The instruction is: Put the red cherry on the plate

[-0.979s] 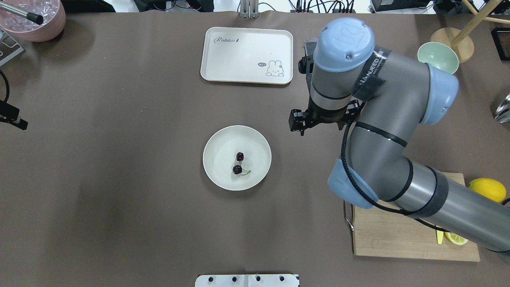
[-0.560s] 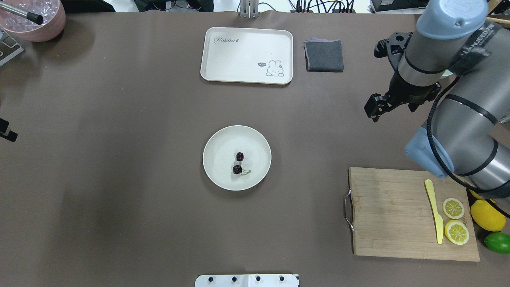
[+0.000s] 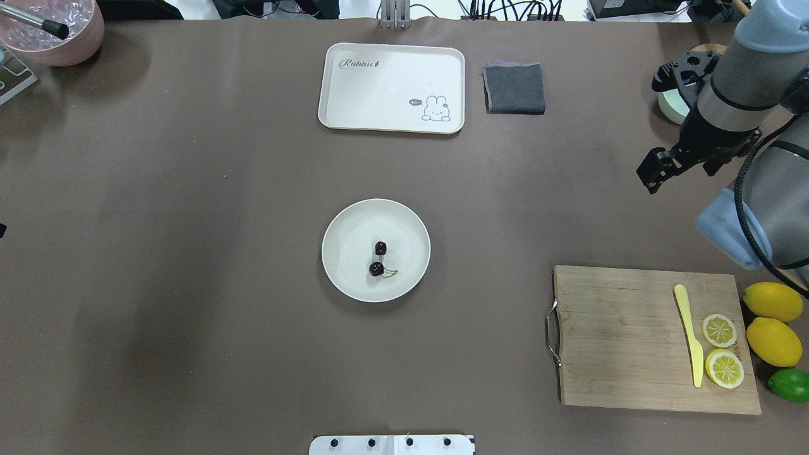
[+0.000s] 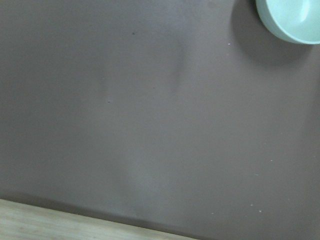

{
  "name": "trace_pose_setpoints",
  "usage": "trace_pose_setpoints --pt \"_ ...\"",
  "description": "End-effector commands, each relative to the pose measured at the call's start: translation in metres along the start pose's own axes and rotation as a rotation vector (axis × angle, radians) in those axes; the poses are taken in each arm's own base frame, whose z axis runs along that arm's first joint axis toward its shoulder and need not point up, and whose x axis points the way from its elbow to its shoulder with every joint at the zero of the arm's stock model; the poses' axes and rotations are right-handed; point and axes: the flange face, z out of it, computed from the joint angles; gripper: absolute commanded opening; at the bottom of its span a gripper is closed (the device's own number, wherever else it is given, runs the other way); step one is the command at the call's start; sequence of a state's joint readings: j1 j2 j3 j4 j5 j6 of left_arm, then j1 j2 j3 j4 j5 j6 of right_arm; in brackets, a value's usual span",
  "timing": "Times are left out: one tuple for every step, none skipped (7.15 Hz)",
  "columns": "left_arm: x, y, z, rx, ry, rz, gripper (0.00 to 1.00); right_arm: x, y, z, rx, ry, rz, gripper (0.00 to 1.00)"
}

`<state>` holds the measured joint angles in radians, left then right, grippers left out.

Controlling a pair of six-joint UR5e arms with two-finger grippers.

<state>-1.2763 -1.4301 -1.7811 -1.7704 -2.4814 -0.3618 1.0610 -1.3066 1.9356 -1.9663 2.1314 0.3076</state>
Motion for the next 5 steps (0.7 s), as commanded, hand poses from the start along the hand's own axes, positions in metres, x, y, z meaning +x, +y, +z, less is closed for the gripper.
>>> trace_pose_setpoints --pt "-0.046 0.002 -0.020 -0.001 -0.023 -0.026 0.97 0.086 -0.008 -0.003 -0.021 -0.073 0.003 1.00" --pt "-0.068 0.002 -0.035 -0.010 -0.038 -0.057 0.97 0.119 -0.007 -0.016 0.002 -0.081 0.012 1.00" --pt "-0.082 -0.003 -0.046 -0.014 -0.040 -0.079 0.97 0.143 -0.007 -0.020 0.007 -0.103 0.032 1.00" --pt "-0.097 -0.013 -0.053 -0.001 -0.041 -0.088 0.97 0.164 -0.008 -0.023 0.014 -0.127 0.029 1.00" --pt "-0.109 -0.018 -0.055 0.002 -0.052 -0.055 0.97 0.173 -0.009 -0.026 0.022 -0.142 -0.019 1.00"
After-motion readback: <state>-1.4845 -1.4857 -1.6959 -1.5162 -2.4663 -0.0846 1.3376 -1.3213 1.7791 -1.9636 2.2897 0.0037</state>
